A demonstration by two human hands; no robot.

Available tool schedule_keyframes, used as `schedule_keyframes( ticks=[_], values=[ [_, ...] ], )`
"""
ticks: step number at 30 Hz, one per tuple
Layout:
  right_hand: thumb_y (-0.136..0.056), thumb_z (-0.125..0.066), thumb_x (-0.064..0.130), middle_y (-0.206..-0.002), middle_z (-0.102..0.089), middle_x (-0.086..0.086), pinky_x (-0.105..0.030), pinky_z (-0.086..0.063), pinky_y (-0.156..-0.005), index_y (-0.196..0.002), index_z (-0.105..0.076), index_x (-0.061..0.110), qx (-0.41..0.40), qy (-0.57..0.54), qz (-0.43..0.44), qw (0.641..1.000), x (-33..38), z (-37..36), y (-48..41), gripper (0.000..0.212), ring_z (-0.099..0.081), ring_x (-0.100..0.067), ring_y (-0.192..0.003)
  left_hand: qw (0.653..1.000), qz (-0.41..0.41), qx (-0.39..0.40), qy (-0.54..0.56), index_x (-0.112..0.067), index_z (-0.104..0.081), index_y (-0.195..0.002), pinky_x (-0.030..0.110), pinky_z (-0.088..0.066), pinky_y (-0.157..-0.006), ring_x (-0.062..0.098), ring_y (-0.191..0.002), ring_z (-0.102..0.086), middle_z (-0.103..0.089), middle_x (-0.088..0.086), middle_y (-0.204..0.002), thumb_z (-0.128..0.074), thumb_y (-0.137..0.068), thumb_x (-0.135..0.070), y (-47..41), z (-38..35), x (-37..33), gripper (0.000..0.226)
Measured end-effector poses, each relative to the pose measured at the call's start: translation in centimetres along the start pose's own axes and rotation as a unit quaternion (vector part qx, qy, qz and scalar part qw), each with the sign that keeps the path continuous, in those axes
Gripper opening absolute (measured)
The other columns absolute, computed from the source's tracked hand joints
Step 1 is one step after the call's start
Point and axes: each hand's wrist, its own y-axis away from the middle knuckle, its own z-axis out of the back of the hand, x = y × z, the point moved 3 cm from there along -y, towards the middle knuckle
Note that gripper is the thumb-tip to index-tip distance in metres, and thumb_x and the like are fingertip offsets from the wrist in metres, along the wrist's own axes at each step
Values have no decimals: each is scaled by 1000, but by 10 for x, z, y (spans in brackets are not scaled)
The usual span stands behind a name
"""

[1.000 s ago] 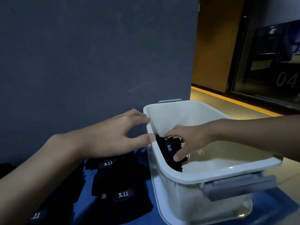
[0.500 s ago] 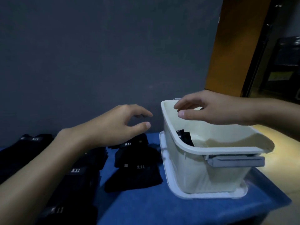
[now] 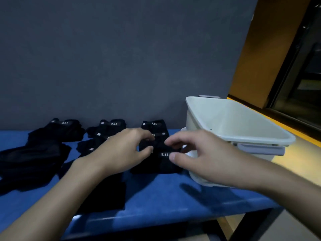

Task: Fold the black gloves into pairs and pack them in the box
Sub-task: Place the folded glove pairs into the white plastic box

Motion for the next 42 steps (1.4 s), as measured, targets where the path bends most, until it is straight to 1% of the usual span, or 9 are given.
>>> schedule_keyframes(
  ticks=[4,6,12,17,23,26,31,36,42],
  values=[
    [-92,-61,31,-124,-54,9,-26,-43,-100,-132,-49,30,-18,42,-53,998,-29,-42,-10,42,-51,-6,-116,998,20,20,-55,-34,-60,-121,31,-47,-87,9,-112,-59,-62,-15,-118,-59,-92,-46,-1,-12,0,31],
    [-93,-58,31,-130,-46,6,-29,-38,-104,-138,-40,29,-26,63,-69,995,-40,-53,-17,49,-42,-11,-124,997,26,33,-57,-33,-60,-121,32,-47,-89,10,-112,-59,-63,-13,-118,-59,-92,-46,-1,-17,3,32],
    [-93,-57,30,-125,-48,0,-30,-43,-94,-133,-38,25,-30,63,-99,993,-56,-71,-34,45,-50,-18,-115,997,36,46,-47,-32,-60,-120,33,-49,-85,11,-104,-63,-67,-11,-108,-59,-92,-47,-7,-27,13,32],
    [-93,-59,32,-128,-49,-2,-29,-44,-94,-138,-38,23,-22,63,-104,992,-62,-74,-39,51,-52,-19,-115,996,48,71,-27,-32,-63,-102,35,-52,-79,12,-90,-63,-67,-12,-92,-61,-88,-51,-6,-33,21,23],
    [-93,-62,36,-122,-60,-3,-31,-47,-89,-133,-43,18,2,67,-116,991,-65,-75,-40,48,-57,-19,-110,993,42,107,16,-36,-58,-90,38,-52,-85,6,-87,-62,-64,-14,-89,-69,-81,-49,-4,-34,27,20],
    [-92,-63,36,-118,-63,0,-30,-48,-86,-131,-45,19,16,63,-118,991,-66,-77,-41,46,-59,-18,-106,993,33,107,-22,-34,-51,-94,34,-43,-94,5,-88,-61,-64,-14,-89,-67,-82,-52,-4,-34,25,27],
    [-87,-66,40,-120,-61,1,-36,-48,-92,-133,-44,22,28,59,-125,990,-72,-78,-42,54,-55,-22,-112,992,40,121,-26,-35,-39,-110,34,-36,-99,10,-95,-60,-65,-12,-100,-66,-83,-54,-2,-34,22,43],
    [-87,-68,36,-124,-56,3,-26,-46,-89,-135,-40,25,29,36,-110,993,-72,-78,-40,57,-55,-13,-110,990,49,133,-25,-37,-41,-127,32,-31,-99,8,-100,-57,-60,-17,-99,-65,-86,-53,-1,-34,19,50],
    [-81,-75,32,-127,-54,2,-34,-47,-98,-133,-40,26,34,-24,-123,992,-76,-79,-41,63,-53,-13,-114,990,49,123,38,-37,-45,-129,32,-35,-99,-5,-84,-51,-56,-21,-89,-72,-82,-48,-3,-35,18,56]
  ],
)
